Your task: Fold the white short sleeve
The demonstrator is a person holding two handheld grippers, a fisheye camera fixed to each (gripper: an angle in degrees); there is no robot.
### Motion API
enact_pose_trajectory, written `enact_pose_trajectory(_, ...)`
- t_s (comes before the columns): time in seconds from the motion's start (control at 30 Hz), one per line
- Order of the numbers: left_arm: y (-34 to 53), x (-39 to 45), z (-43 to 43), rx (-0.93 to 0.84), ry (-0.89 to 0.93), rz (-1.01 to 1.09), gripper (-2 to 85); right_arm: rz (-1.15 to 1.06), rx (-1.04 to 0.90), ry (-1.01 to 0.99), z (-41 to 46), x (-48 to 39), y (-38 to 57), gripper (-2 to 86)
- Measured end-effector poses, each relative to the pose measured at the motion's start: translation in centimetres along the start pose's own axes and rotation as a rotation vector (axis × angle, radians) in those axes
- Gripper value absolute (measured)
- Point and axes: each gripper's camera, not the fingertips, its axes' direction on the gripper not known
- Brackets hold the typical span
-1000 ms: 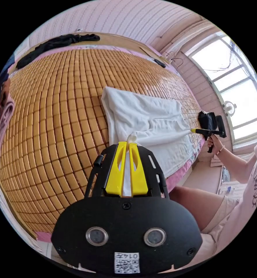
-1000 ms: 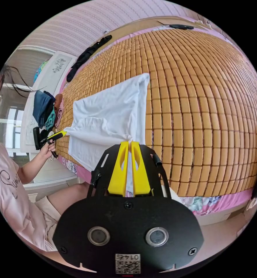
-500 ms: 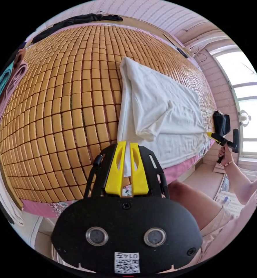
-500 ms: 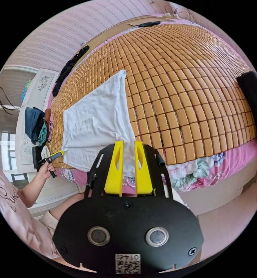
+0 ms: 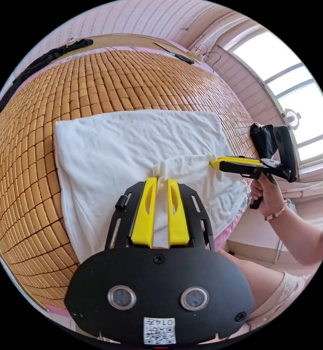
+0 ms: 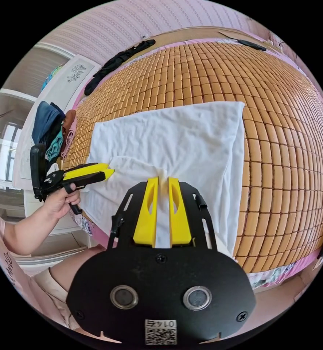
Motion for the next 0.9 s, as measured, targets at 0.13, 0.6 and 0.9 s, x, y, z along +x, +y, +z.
enact_pose_trajectory(0.13, 1.4, 0.7, -1.1, 0.003, -0.022, 0.064, -0.5, -0.077, 0.016, -0.175, -1.1, -0.2, 1.6, 1.4)
enact_pose_trajectory(0.6, 11.6, 3.7, -2.0, -0.158, 0.081, 0.153, 0.3, -0.310, -0.370, -0.040, 1.5, -6.0, 5.2, -0.2)
enact_pose_trajectory(0.9, 7.2, 5.1, 3.9, -0.202, 0.015, 0.171, 1.8, -0.395, -0.392, 0.122, 7.8, -12.5, 0.6, -0.2)
